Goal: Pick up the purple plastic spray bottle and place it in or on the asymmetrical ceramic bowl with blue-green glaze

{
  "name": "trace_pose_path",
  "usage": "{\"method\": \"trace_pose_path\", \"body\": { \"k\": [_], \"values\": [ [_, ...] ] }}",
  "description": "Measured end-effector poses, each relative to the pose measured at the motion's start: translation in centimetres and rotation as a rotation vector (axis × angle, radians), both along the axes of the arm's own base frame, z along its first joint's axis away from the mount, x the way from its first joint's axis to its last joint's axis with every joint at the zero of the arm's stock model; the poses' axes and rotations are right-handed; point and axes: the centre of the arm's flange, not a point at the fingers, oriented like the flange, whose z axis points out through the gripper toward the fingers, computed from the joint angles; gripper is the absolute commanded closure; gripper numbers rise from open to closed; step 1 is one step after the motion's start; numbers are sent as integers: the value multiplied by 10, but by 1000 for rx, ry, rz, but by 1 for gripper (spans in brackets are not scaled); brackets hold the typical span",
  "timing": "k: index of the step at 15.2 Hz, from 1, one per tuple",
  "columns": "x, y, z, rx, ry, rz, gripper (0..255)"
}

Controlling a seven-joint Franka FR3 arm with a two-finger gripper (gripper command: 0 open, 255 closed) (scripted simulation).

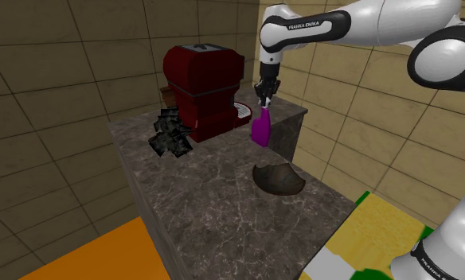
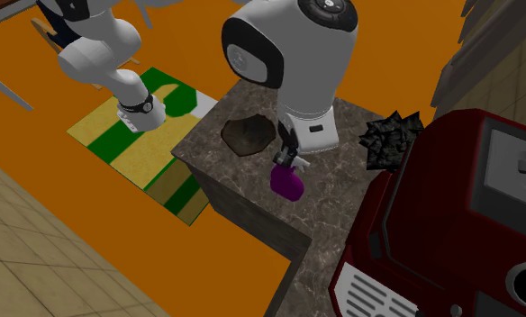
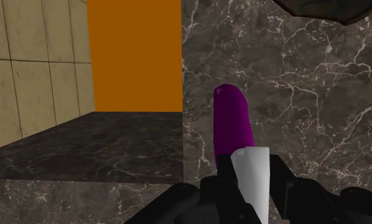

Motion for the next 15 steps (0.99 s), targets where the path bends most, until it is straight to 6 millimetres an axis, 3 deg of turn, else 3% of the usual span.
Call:
{"method": "trace_pose_path", "body": {
  "k": [15],
  "values": [
    [-1, -1, 78, 0, 0, 0, 255]
  ]
}}
